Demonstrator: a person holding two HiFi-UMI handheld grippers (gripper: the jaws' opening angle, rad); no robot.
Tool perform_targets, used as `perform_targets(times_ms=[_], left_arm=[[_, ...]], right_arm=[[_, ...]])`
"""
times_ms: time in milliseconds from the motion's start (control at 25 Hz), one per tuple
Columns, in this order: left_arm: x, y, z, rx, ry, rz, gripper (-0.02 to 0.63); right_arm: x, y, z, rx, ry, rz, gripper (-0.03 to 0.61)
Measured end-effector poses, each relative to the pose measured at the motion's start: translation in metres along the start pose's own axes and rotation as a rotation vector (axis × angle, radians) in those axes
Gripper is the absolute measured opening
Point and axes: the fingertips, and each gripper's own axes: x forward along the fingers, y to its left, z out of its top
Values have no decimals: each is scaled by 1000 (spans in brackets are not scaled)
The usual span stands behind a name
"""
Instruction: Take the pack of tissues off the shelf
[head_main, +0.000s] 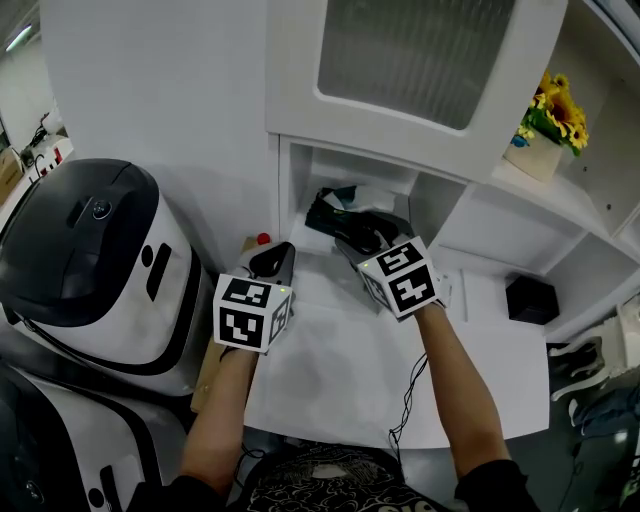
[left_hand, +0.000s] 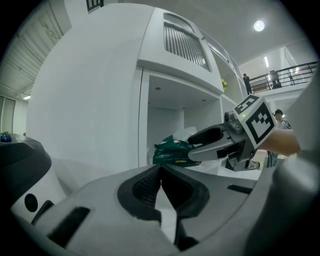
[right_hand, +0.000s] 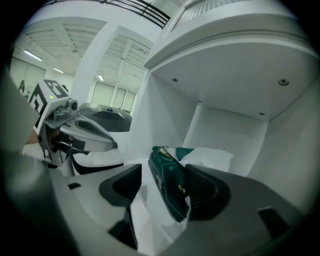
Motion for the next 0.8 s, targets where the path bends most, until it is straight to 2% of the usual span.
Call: perform_targets(times_ms=[120,280,520,680,800], left_arm=[[3,7,-3,1,7,-2,7],[4,17,-5,-6,9,3,6],[10,15,-6,0,12,-8,7],[12,11,-8,5,13,-15,8],[10,9,-8,5,11,-15,8]], right_arm=[[11,1,-4,2,17,1,271],[18,-5,-13,3,33,-32,235],[18,-12,-20,-14,51,-69,141],[16,-9,-20,-12,48,-67,70],[15,-7,-22,-7,46,-64,41]])
